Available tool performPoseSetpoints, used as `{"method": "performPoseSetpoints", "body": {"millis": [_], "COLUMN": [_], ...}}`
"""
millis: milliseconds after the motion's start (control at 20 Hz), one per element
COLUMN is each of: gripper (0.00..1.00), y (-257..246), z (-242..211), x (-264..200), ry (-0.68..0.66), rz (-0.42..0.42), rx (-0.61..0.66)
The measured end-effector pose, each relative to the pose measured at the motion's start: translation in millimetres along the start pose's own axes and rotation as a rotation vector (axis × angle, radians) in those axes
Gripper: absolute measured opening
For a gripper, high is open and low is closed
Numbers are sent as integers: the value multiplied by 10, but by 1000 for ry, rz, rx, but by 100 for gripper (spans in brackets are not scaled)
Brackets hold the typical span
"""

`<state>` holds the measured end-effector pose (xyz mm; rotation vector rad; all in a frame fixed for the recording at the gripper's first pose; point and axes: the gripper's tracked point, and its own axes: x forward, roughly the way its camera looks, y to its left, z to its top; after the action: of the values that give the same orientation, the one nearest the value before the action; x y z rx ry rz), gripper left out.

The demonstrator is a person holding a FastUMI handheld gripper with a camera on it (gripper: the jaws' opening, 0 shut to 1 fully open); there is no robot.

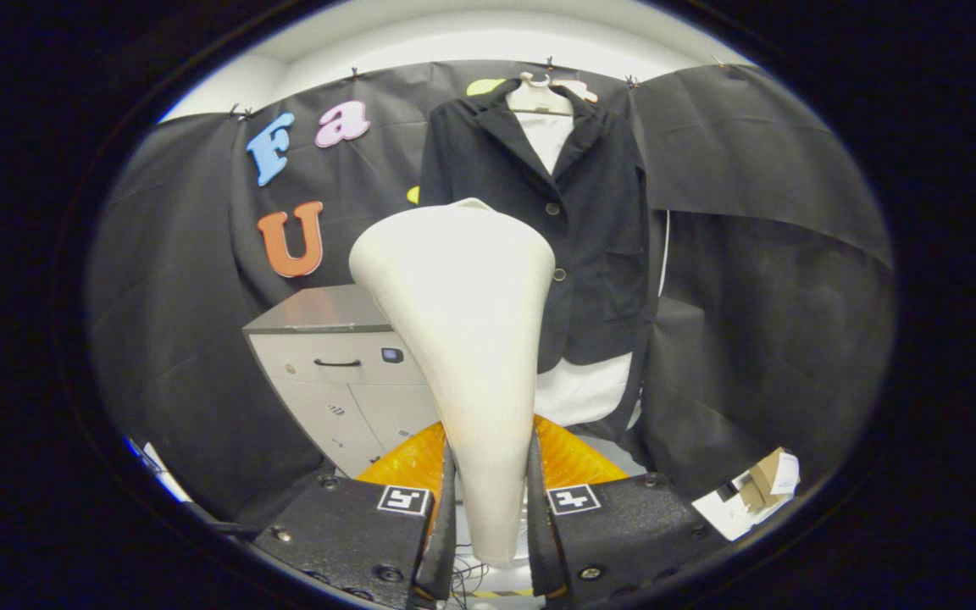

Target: Iron the clothes twice with a garment steamer, once on the left side and once on the right side.

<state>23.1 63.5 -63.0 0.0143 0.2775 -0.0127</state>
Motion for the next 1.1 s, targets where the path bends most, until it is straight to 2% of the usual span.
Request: {"method": "performPoseSetpoints", "body": {"millis": [550,1100], "gripper": [37,37], "y": [203,216], "z": [-265,-446], "x": [-617,-822], "ry": [-25,-28], "rz": [-12,-8], "rx": [-15,-27]}}
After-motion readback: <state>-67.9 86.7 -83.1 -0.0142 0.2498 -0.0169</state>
